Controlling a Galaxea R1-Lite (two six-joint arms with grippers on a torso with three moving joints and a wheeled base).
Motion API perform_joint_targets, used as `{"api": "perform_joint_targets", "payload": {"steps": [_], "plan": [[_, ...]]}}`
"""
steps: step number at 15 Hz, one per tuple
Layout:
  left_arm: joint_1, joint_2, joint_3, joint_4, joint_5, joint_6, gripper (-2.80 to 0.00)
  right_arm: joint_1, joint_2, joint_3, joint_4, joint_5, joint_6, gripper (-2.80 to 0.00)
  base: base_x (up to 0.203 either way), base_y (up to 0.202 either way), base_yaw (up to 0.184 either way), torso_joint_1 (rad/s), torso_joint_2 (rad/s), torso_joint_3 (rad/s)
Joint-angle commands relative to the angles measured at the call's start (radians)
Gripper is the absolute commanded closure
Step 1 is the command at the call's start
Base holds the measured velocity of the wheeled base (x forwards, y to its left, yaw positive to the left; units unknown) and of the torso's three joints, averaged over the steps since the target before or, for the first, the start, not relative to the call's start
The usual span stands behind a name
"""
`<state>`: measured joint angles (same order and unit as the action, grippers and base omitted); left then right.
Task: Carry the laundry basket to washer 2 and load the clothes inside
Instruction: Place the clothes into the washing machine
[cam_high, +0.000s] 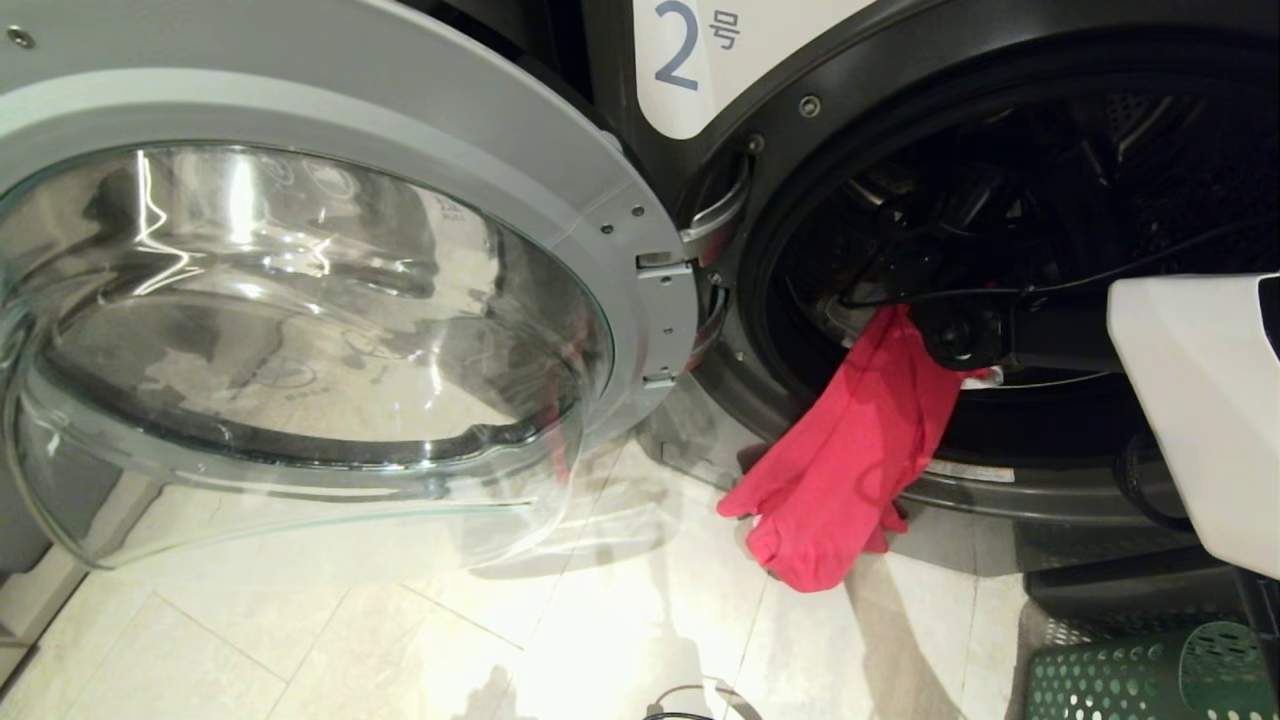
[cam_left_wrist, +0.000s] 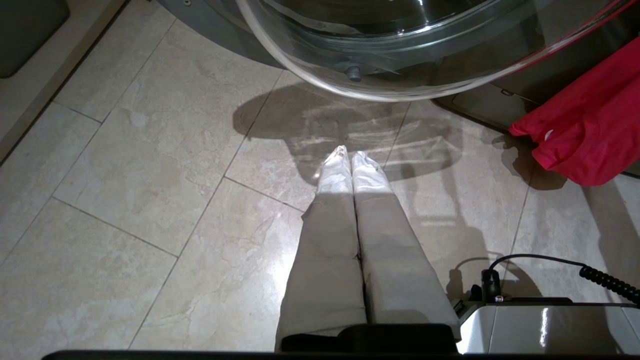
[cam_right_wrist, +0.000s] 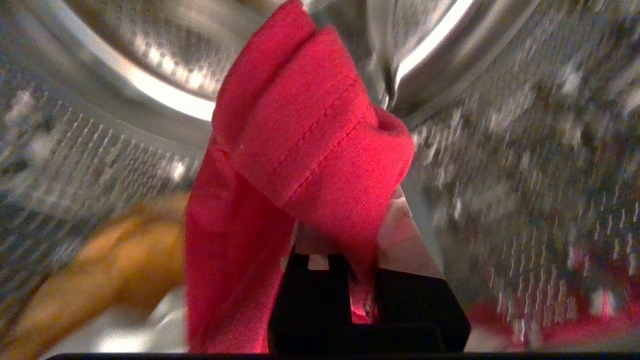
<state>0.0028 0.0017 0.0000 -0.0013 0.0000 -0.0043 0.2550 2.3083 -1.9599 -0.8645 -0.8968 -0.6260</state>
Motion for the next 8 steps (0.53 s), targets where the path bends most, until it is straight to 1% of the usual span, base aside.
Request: {"api": "perform_joint_targets", "payload": {"steps": [1,3,4,5,6,8], "plan": [[0.000,0.000,0.000,0.000,0.000,0.000,0.00,-0.015,0.023,-0.012,-0.116,0.068,-0.074,0.00,0.000,0.000,0.000,0.000,0.00,0.000],[0.000,0.000,0.000,0.000,0.000,0.000,0.00,-0.024,0.024,-0.011,-0.329,0.246,-0.194,0.00,0.000,0.000,0.000,0.000,0.00,0.000],[0.000,0.000,0.000,0.000,0.000,0.000,0.00,-0.026,0.025,-0.011,-0.430,0.305,-0.249,0.00,0.000,0.000,0.000,0.000,0.00,0.000],[0.000,0.000,0.000,0.000,0.000,0.000,0.00,-0.028,0.025,-0.011,-0.499,0.342,-0.284,0.00,0.000,0.000,0.000,0.000,0.00,0.000],[0.000,0.000,0.000,0.000,0.000,0.000,0.00,-0.029,0.023,-0.012,-0.531,0.359,-0.292,0.00,0.000,0.000,0.000,0.000,0.00,0.000],[0.000,0.000,0.000,0.000,0.000,0.000,0.00,-0.030,0.019,-0.011,-0.542,0.392,-0.285,0.00,0.000,0.000,0.000,0.000,0.00,0.000]]}}
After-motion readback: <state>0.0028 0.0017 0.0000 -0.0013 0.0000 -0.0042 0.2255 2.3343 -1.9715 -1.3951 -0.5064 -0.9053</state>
